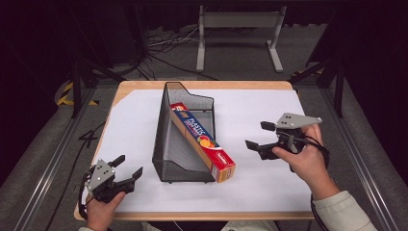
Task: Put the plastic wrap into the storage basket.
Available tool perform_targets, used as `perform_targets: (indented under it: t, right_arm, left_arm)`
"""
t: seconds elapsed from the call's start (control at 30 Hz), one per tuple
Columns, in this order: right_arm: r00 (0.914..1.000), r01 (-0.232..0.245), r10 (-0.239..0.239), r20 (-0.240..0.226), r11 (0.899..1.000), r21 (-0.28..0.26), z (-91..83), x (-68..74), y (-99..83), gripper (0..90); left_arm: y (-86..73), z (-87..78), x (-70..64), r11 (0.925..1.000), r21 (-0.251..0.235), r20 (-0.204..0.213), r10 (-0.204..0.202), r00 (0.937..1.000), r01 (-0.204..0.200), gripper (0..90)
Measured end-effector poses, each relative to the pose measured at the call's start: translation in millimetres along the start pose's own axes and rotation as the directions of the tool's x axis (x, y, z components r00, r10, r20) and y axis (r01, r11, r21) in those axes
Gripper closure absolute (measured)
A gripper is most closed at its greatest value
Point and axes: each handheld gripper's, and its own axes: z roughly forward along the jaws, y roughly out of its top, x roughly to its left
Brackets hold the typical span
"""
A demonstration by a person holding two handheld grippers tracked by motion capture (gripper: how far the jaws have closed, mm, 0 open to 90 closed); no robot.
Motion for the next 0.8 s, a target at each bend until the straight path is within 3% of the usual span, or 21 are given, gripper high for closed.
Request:
perform_targets:
  t: [0.2, 0.4, 0.8]
  right_arm:
    - [0.9999, -0.001, 0.001, 0.016, 1.0, -0.005, -15.2, -14.1, -24.9, 15.8]
    - [0.9981, -0.035, 0.036, 0.05, 0.999, -0.011, -21.6, -29.9, -51.8, 15.8]
    - [0.9894, -0.111, 0.112, 0.093, 0.994, -0.018, -17.6, -51.0, -116.9, 14.6]
  left_arm:
    - [0.2, 0.0, -0.2, 1.0, -0.003, 0.0, -0.001, 1.0, 0.001, 25.0]
    - [-0.2, 0.7, 0.0, 1.0, 0.001, 0.0, -0.001, 1.0, 0.001, 24.8]
    - [-1.9, 1.3, 1.8, 1.0, 0.003, -0.008, -0.003, 1.0, 0.003, 24.2]
